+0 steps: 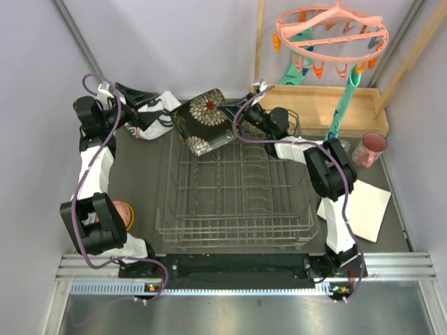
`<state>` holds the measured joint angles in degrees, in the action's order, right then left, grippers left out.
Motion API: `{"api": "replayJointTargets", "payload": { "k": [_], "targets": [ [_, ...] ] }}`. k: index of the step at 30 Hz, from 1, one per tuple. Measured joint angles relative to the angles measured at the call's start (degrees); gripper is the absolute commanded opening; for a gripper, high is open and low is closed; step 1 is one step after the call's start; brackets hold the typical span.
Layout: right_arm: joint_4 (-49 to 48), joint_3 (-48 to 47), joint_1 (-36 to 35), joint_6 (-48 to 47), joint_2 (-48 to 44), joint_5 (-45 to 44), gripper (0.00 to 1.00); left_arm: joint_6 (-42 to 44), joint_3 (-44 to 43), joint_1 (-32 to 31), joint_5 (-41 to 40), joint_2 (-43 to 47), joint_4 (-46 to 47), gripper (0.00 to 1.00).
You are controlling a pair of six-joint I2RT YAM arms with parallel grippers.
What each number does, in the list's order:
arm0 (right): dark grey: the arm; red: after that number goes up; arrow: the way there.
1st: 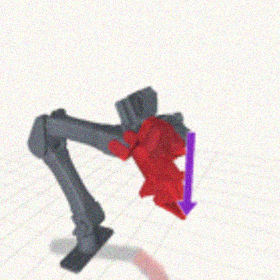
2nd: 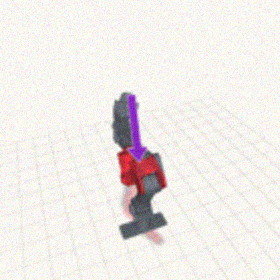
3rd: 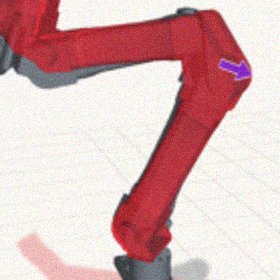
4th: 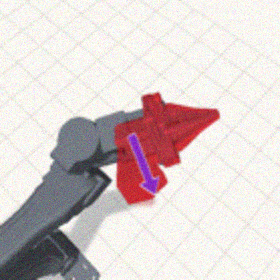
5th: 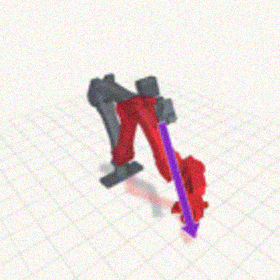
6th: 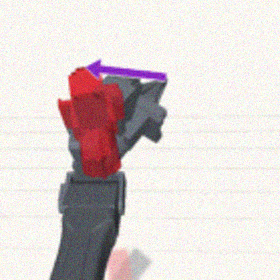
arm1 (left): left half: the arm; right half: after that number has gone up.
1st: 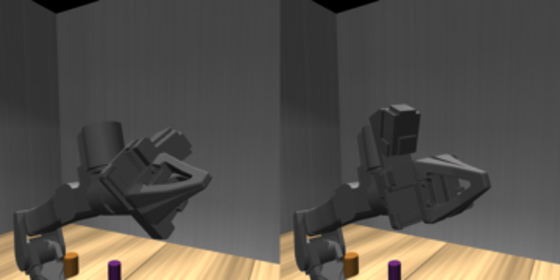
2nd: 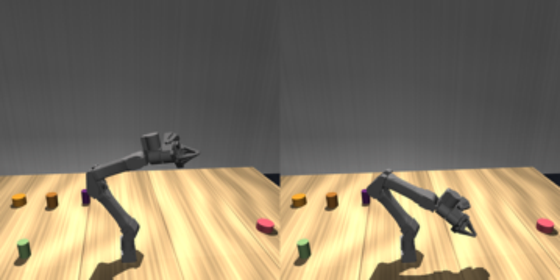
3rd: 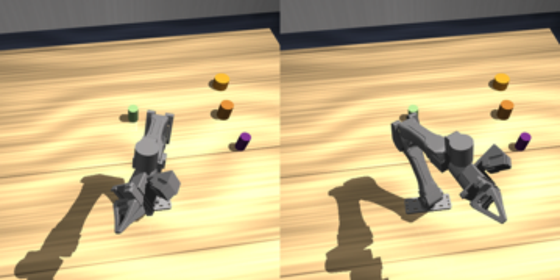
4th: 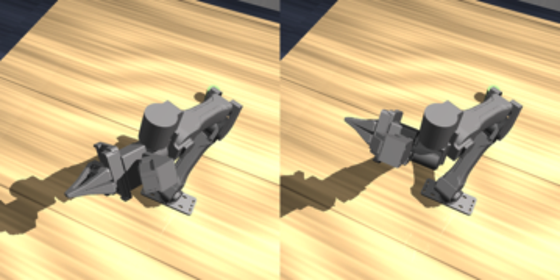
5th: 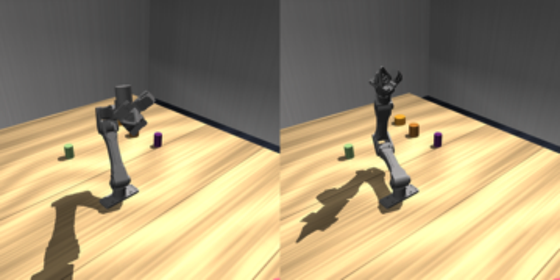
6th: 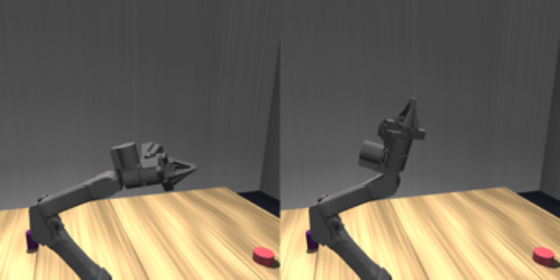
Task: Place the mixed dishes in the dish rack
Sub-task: Insert the plate into the dish rack
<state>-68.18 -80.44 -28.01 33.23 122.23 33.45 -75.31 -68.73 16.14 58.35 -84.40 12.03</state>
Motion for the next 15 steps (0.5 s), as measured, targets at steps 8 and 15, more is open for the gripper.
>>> {"api": "replayJointTargets", "payload": {
  "k": [8,15],
  "targets": [
    [0.04,3.19,0.07,1.07,-2.84,-2.45,0.00,-0.09,-0.20,0.00,0.37,0.00,0.00,0.96],
    [0.07,3.23,-0.11,3.93,-4.55,-1.16,0.00,-0.46,-0.59,0.00,0.39,0.02,-0.02,0.96]
  ]
}}
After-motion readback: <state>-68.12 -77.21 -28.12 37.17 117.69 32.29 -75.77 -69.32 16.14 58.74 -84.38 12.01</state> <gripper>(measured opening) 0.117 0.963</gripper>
